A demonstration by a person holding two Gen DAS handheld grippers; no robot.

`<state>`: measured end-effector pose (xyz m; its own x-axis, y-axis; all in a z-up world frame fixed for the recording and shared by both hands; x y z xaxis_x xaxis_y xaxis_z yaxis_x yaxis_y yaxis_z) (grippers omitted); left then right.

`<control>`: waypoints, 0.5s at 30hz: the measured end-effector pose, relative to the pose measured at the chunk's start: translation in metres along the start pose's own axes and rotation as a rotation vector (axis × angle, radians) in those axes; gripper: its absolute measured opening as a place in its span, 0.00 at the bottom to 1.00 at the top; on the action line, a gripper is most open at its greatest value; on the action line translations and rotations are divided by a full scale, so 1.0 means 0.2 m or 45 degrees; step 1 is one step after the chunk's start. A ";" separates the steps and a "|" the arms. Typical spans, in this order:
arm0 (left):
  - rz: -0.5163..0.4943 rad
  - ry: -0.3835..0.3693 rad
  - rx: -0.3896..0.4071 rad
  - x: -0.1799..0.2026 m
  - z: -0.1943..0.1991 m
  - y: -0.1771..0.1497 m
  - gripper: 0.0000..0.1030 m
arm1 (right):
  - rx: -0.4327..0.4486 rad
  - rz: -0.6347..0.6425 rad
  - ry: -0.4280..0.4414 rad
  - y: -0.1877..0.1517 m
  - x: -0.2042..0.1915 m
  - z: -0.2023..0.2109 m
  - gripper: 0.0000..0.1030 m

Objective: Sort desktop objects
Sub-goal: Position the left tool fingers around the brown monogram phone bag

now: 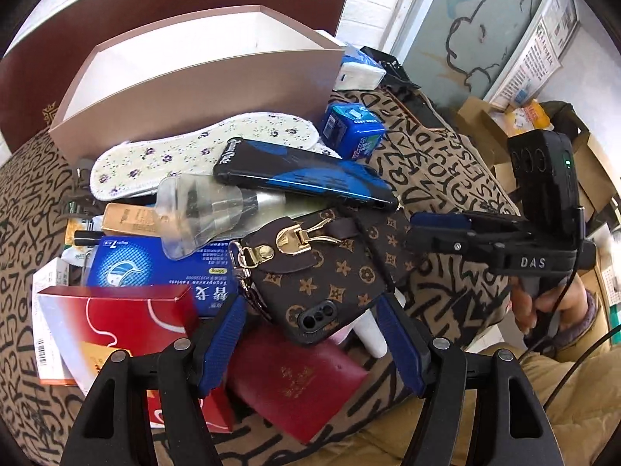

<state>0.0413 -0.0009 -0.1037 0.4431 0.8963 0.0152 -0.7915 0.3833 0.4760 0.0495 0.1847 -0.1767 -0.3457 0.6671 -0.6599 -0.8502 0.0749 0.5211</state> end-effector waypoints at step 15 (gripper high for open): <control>0.042 0.016 0.015 0.03 0.00 0.05 0.69 | -0.001 0.086 -0.002 0.00 -0.10 0.01 0.49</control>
<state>0.0363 0.0081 -0.0990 0.4114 0.9112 0.0205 -0.8008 0.3506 0.4856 0.0573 0.1721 -0.1634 -0.4018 0.6719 -0.6221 -0.8250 0.0291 0.5643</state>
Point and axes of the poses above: each gripper's, at about its wrist camera, not at the fingertips, and z roughly against the way its jaws point, x to its right, y to its top, the point moved 3 cm from there along -z, roughly the way its jaws point, and after that the axes turned 13 degrees about y, right-handed, at the moved point
